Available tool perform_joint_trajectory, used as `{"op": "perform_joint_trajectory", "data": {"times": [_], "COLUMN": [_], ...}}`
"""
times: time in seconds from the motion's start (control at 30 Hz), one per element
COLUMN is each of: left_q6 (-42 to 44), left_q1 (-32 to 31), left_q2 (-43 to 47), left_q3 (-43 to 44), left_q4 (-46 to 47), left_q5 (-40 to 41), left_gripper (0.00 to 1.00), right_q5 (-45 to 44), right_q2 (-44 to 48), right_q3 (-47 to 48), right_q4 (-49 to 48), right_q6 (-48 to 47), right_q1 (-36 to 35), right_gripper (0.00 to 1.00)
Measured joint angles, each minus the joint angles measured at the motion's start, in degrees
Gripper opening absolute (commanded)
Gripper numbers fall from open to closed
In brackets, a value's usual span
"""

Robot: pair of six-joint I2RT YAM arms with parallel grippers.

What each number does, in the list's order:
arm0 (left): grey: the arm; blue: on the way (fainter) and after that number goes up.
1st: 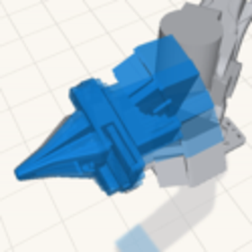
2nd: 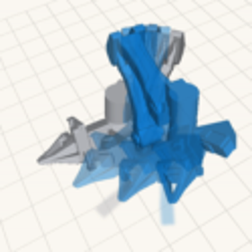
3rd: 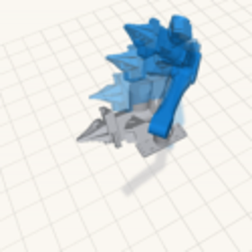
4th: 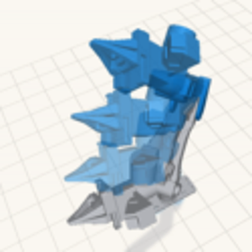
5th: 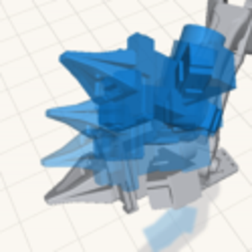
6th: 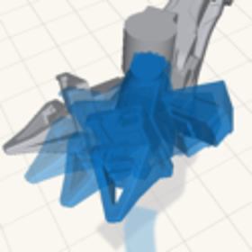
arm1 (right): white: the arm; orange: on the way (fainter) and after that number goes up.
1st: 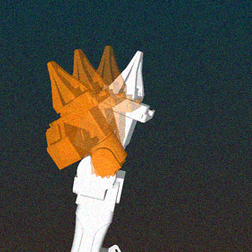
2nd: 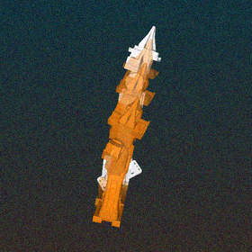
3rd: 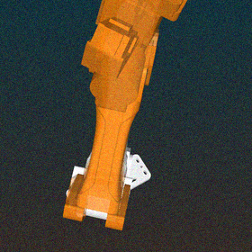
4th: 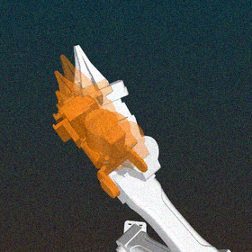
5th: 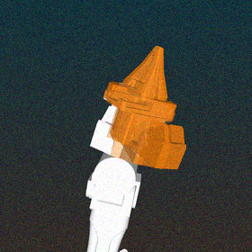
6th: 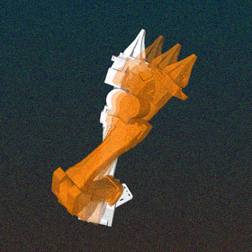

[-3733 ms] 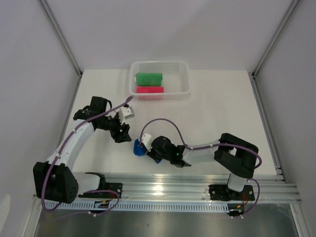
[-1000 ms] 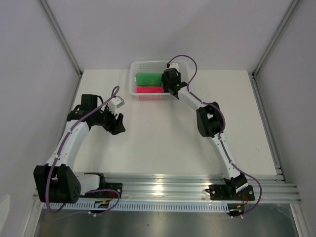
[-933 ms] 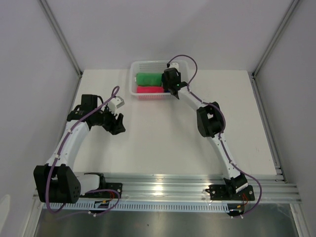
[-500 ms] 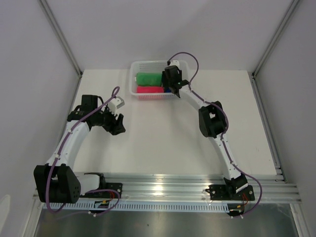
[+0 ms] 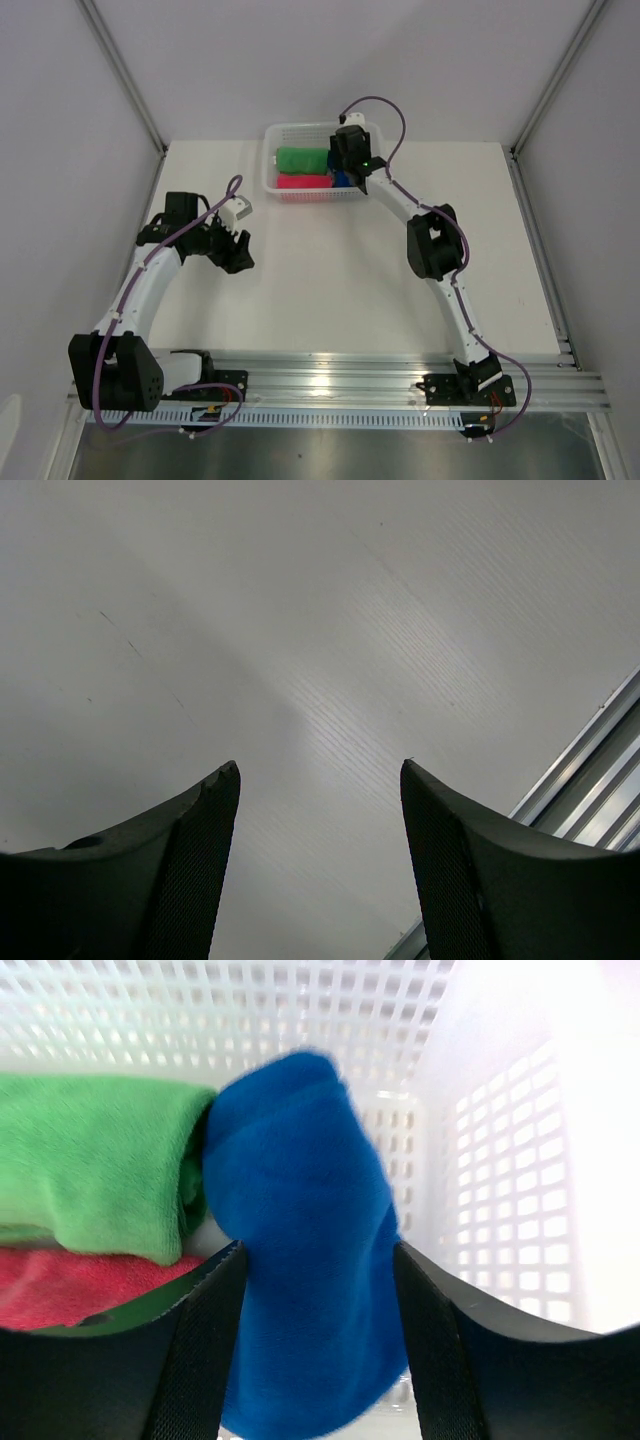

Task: Roll the towels
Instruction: Place the rolled towel into the container

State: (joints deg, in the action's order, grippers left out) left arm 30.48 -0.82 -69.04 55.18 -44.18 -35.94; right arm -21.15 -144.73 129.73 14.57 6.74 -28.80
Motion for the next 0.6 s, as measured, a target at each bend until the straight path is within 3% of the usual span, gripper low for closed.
{"op": "perform_joint_trajectory", "data": {"times": [0.1, 0.13, 0.17, 0.27, 0.47, 0.6], "left_q6": [0.00, 0.00, 0.00, 0.00, -0.02, -0.02], "left_q1": [0.00, 0.00, 0.00, 0.00, 0.00, 0.00], "left_q2": [-0.24, -0.37, -0.46, -0.50, -0.50, -0.57], "left_q3": [0.00, 0.00, 0.00, 0.00, -0.02, -0.11], "left_q4": [0.02, 0.02, 0.02, 0.00, 0.02, 0.02], "left_q5": [-0.02, -0.02, 0.00, -0.02, -0.02, -0.04], "left_gripper": [0.68, 0.68, 0.69, 0.68, 0.68, 0.68], "right_q5": [-0.35, -0.61, -0.90, -2.80, -6.38, -7.17], "right_q2": [1.81, 2.43, 2.86, 3.41, 2.27, -0.39], "right_q3": [-0.61, -0.83, -1.01, -1.09, -1.09, -0.52], "right_q4": [-0.85, -1.46, -1.77, -2.73, -1.75, -0.46], "right_q6": [-0.96, -1.33, -1.51, -2.40, -4.31, -6.16], "right_q1": [0.22, 0.33, 0.42, 0.79, 1.95, 2.45], "right_gripper": [0.60, 0.55, 0.43, 0.29, 0.16, 0.16]}}
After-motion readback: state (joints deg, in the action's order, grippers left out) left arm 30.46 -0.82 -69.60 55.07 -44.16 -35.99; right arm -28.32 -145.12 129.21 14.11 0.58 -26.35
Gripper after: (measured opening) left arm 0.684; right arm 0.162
